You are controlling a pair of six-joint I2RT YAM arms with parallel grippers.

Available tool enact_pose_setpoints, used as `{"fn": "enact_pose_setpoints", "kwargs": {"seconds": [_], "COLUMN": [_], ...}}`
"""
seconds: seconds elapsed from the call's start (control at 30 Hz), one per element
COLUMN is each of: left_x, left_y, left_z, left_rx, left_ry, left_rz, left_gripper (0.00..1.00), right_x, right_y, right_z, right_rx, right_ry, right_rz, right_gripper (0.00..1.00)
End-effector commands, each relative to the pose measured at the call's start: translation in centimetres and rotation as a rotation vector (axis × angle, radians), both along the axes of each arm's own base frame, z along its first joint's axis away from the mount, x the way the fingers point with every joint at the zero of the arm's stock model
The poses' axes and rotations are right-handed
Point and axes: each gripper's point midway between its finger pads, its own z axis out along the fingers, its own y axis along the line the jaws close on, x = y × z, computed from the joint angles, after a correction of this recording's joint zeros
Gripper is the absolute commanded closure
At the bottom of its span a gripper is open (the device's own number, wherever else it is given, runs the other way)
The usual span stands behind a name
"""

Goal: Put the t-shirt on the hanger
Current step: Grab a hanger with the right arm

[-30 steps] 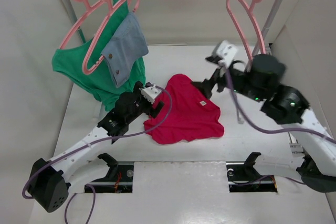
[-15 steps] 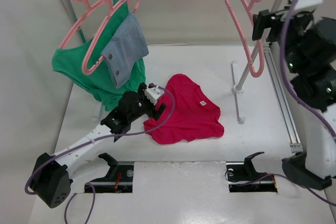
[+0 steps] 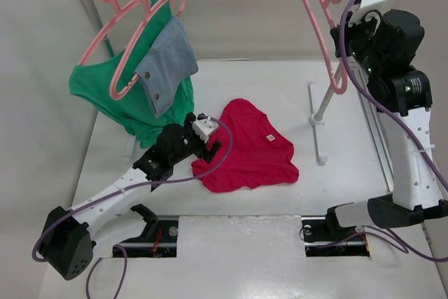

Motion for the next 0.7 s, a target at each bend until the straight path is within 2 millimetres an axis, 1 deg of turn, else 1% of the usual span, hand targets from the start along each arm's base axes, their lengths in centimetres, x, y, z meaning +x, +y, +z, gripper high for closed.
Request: {"fn": "enact_pose_setpoints", "kwargs": {"seconds": [0.0,0.03,0.07,0.17,0.3,0.37,0.4,0.43,0.47,0.5,0.53,0.57,0.6,0.63,0.67], "left_x": [-0.2,-0.2,-0.2,-0.1,0.3,0.4,0.4,0.5,0.7,0.7,0.7,0.7,0.7,0.7,0.7], "left_y": [-0.3,-0.3,-0.3,-0.3,-0.5,-0.6,-0.6,-0.6,-0.8,-0.8,-0.8,-0.8,-0.8,-0.8,-0.8], "left_z": [1.5,1.5,1.5,1.2,1.7,1.9,1.9,1.6,2.2,2.2,2.2,2.2,2.2,2.2,2.2], "left_rx": [-0.053,-0.053,-0.053,-0.041,-0.045,-0.039,-0.039,-0.033,-0.044,-0.044,-0.044,-0.044,-0.044,-0.044,-0.044], "left_ry": [-0.027,-0.027,-0.027,-0.026,-0.048,-0.055,-0.055,-0.047,-0.062,-0.062,-0.062,-0.062,-0.062,-0.062,-0.062], "left_rz": [-0.009,-0.009,-0.009,-0.012,-0.015,-0.018,-0.018,-0.018,-0.018,-0.018,-0.018,-0.018,-0.018,-0.018,-0.018], "left_gripper": [0.15,0.15,0.15,0.15,0.15,0.15,0.15,0.15,0.15,0.15,0.15,0.15,0.15,0.15,0.15], "right_x": [-1.1,-1.6,-1.4,-1.8,-2.4,-3.1,-3.1,-3.5,-3.5,-3.9,-4.0,-3.8,-4.2,-4.0,-4.4], "right_y": [0.5,0.8,0.7,1.3,2.4,2.4,2.3,2.2,2.4,2.3,2.5,2.5,2.7,3.0,3.1], "right_z": [1.2,1.7,1.2,1.3,2.3,3.3,3.5,3.8,4.1,4.4,4.4,3.9,4.2,3.9,4.5], "right_rx": [0.031,0.034,0.032,0.023,-0.015,-0.024,-0.033,-0.032,-0.040,-0.039,-0.039,-0.040,-0.039,-0.040,-0.038], "right_ry": [-0.049,-0.061,-0.049,-0.058,-0.117,-0.151,-0.165,-0.174,-0.186,-0.195,-0.196,-0.184,-0.193,-0.194,-0.218], "right_rz": [0.043,0.063,0.065,0.108,0.189,0.198,0.197,0.197,0.206,0.206,0.218,0.218,0.230,0.247,0.257], "right_gripper": [1.00,1.00,1.00,1.00,1.00,1.00,1.00,1.00,1.00,1.00,1.00,1.00,1.00,1.00,1.00]}}
